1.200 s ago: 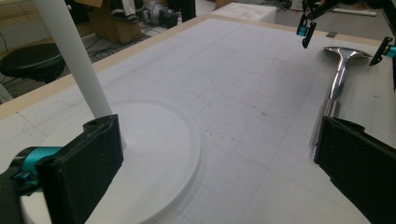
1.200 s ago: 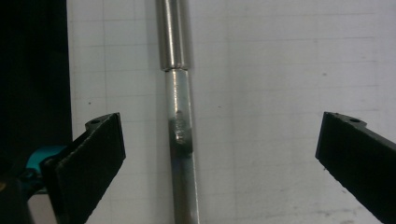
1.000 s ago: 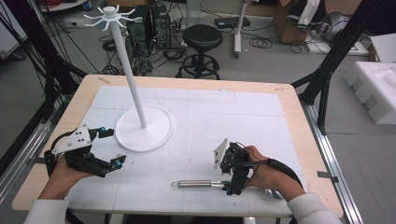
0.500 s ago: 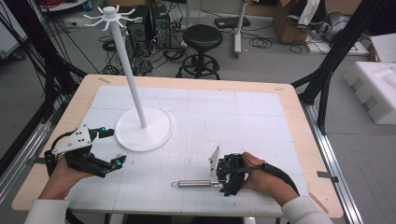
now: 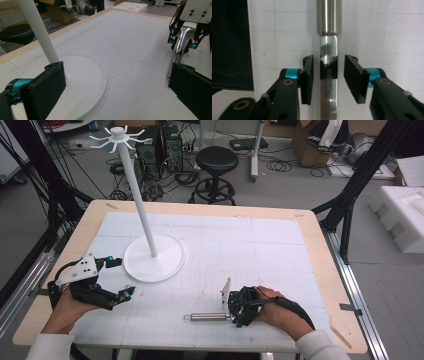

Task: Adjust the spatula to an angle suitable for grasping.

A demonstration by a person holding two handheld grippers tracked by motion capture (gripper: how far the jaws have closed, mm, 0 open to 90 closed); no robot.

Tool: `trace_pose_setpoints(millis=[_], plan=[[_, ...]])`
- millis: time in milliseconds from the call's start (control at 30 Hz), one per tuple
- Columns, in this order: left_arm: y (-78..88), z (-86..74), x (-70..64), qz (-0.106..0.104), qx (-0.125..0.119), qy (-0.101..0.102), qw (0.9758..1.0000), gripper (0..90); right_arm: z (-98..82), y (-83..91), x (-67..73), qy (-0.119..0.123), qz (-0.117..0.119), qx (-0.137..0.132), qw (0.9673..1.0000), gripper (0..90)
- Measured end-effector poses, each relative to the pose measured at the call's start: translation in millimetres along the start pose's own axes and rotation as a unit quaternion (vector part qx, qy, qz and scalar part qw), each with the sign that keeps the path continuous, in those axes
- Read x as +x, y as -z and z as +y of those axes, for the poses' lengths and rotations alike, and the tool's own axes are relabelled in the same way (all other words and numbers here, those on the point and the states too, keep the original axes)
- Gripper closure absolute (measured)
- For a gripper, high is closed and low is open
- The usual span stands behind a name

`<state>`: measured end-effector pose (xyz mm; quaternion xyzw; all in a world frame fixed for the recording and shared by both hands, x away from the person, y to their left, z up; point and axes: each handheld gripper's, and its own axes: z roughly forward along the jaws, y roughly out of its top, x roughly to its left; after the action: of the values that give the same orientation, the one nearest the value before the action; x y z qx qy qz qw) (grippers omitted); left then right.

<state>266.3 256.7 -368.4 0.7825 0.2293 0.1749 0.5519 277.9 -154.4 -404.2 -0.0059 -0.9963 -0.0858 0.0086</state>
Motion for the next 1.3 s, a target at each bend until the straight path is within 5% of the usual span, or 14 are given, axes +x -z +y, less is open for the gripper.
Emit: trace_pose_setpoints(millis=[433,833,1300], plan=[[-0.2,0.0,0.2,-0.001,0.0,-0.002,1.0,1.8,-0.6,-1.9,-1.8,-0.003,0.01,0.007,0.9999,67.6],[-0.1,0.0,0.0,0.0,-0.001,0.0,1.0,1.7,2.1,-3.1,1.1,0.002,-0.005,0.024,0.9997,74.7],[0.4,-0.2,0.4,0.0,-0.001,0.0,1.0,1.7,-7.9,12.8,-7.1,-0.023,-0.004,-0.023,0.9995,75.0]])
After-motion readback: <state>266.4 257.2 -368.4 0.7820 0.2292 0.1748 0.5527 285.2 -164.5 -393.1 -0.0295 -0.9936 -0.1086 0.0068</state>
